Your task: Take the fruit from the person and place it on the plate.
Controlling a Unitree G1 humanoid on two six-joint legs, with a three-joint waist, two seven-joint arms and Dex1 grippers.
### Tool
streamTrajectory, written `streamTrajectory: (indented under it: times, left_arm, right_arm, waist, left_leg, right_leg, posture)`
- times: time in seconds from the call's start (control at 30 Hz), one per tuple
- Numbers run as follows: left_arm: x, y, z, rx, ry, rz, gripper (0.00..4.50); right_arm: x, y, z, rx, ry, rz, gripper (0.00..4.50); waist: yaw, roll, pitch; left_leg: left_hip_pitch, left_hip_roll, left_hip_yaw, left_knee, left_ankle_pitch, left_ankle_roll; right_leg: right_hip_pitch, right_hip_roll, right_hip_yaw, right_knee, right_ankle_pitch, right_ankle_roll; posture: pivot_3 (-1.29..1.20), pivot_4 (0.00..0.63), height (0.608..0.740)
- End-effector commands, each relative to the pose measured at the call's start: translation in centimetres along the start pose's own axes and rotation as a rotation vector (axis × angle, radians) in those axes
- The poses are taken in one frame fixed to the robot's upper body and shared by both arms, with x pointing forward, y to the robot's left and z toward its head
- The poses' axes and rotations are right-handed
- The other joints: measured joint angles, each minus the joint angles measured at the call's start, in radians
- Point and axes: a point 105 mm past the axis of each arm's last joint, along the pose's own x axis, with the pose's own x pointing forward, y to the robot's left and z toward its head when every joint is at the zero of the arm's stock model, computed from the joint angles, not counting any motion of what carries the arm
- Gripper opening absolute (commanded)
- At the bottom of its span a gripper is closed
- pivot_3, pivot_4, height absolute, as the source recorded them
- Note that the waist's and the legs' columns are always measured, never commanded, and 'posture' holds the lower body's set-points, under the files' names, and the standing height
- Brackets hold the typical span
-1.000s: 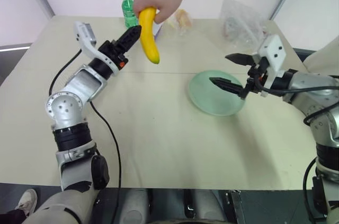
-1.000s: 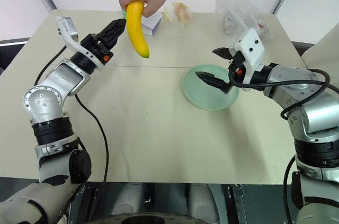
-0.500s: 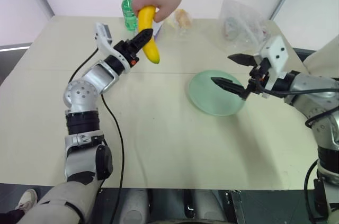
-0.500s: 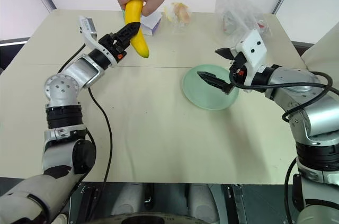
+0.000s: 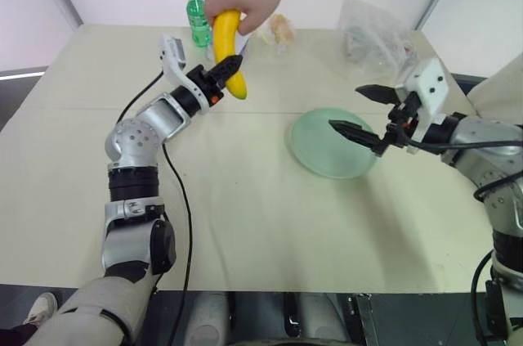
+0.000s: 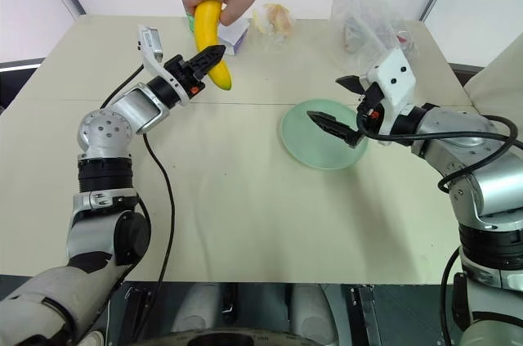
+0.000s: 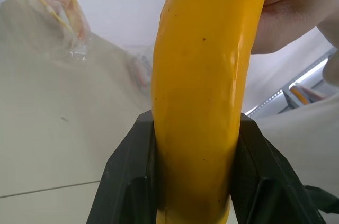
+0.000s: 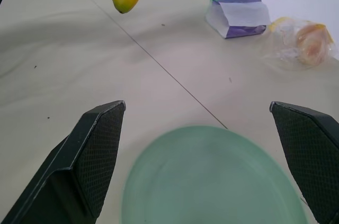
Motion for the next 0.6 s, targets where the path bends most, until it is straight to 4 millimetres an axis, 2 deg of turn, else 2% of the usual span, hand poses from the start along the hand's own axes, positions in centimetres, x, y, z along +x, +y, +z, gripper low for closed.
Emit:
streamTrajectory:
  times: [0.03, 0.2, 0.47, 0.6]
  left_arm:
    - [0.6, -1.9, 0.3, 0.073, 0.028, -0.058, 1.13]
    - [2.0, -2.4, -2.5, 0.068, 0.150, -0.081, 1.13]
    - [5.5, -5.2, -7.7, -0.104, 0.299, -0.158, 1.13]
    - [7.6, -6.2, -12.2, -0.216, 0.416, -0.134, 1.13]
  right_arm:
    - [-0.7, -0.2, 1.3, -0.048, -0.031, -0.023, 4.50]
    - [-1.6, 0.1, 0.8, -0.045, 0.001, -0.022, 4.50]
    - [-4.4, 0.8, 0.5, -0.044, 0.061, -0.072, 4.50]
    - [-5.9, 1.2, 0.3, -0.039, 0.078, -0.144, 4.50]
  waist:
    - [0.000, 0.000, 0.000]
    - [0.004, 0.000, 0.000]
    - [0.000, 0.000, 0.000]
    - [0.002, 0.000, 0.000]
  left_leg:
    - [0.000, 0.000, 0.000, 0.000, 0.000, 0.000]
    - [-0.001, -0.001, 0.000, 0.000, 0.000, 0.000]
    - [0.000, -0.001, -0.001, 0.000, 0.000, 0.000]
    - [0.000, -0.001, -0.002, -0.001, 0.000, 0.000]
  right_leg:
    - [0.000, 0.000, 0.000, 0.000, 0.000, 0.000]
    - [0.000, -0.001, 0.000, -0.001, 0.000, 0.000]
    - [0.000, 0.000, 0.000, -0.001, 0.000, 0.000]
    - [0.000, 0.000, -0.001, -0.001, 0.000, 0.000]
  posture:
    - [0.00, 0.150, 0.731]
    - [0.00, 0.150, 0.731]
    - [0.00, 0.150, 0.731]
    - [0.00, 0.150, 0.731]
